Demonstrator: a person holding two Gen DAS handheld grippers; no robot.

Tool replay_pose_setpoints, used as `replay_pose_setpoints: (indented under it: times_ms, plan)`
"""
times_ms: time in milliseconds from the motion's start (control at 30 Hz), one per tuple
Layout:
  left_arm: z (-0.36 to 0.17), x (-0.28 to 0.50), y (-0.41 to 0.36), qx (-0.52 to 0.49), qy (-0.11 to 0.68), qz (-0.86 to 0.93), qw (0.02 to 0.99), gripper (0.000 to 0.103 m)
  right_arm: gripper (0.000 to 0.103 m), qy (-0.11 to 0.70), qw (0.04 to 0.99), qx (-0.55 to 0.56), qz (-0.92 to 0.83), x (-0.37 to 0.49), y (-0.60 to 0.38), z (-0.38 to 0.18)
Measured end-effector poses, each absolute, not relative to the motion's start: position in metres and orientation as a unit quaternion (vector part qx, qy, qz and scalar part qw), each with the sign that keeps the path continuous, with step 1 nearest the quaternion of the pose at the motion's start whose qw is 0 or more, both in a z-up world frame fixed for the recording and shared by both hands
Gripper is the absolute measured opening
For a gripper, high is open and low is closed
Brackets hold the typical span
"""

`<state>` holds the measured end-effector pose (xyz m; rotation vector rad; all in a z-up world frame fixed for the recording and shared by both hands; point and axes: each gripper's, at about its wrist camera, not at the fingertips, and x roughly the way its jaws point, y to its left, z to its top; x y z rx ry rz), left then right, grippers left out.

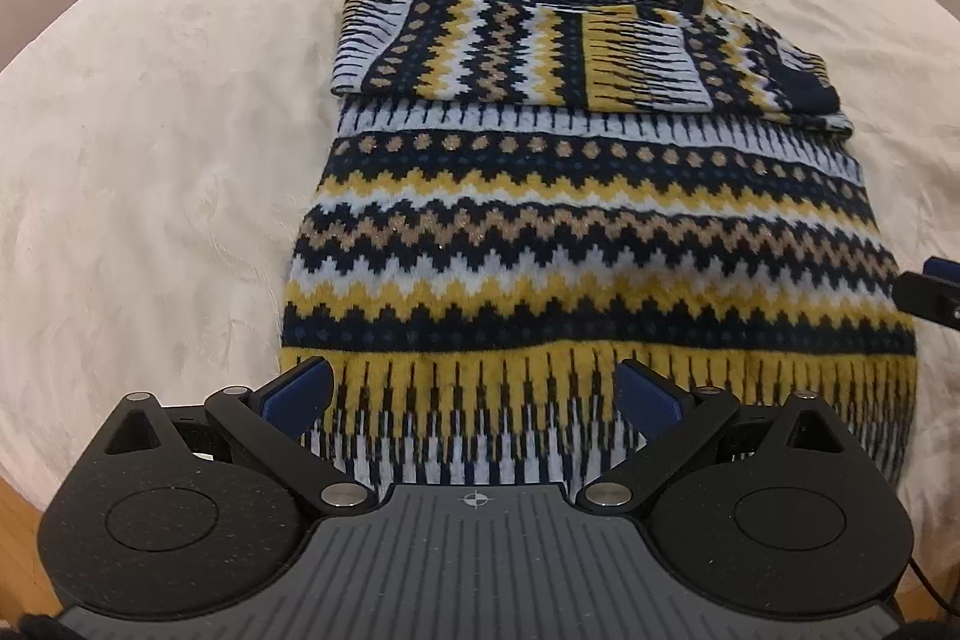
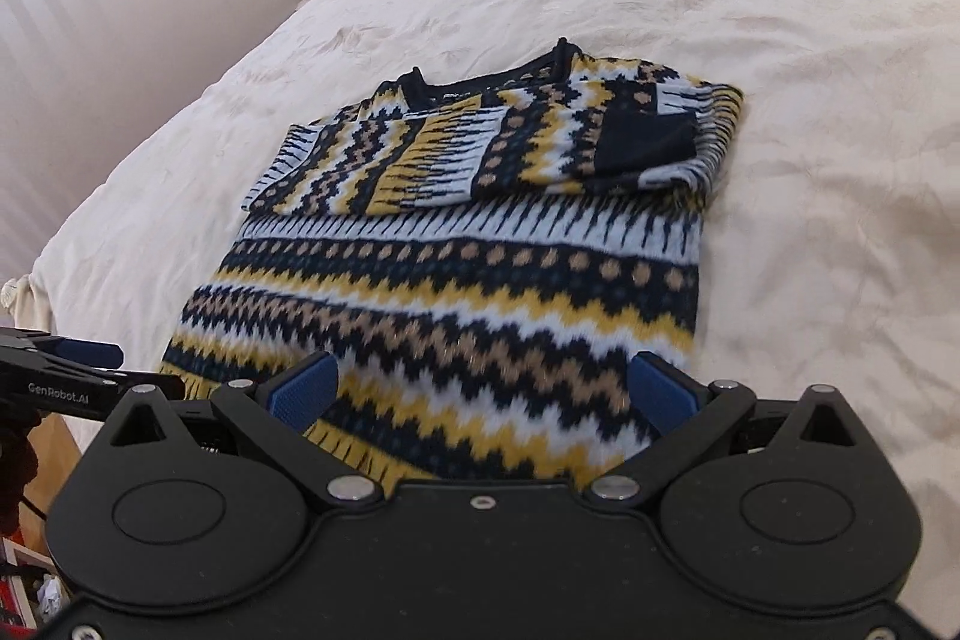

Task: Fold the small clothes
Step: 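Move both open grippers down to the navy ribbed hem of the sweater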

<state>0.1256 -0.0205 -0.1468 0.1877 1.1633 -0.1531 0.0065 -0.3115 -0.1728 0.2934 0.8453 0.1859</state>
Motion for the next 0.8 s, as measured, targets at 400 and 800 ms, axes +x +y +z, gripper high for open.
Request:
replay_pose_setpoints:
  times_ms: [400, 800]
  plan:
    - [-0.138, 0.064, 0.022, 0.065, 0.517, -0.100, 0.848, 0.101, 0.103, 0.416, 0.897, 0.140, 0.044, -0.057, -0.278, -0.173]
    - [-0.154, 0.002, 0.074, 0.068, 0.520, -0.113, 0.844, 0.101, 0.103, 0.416, 0.897, 0.150, 0.021, -0.131, -0.234, -0.177]
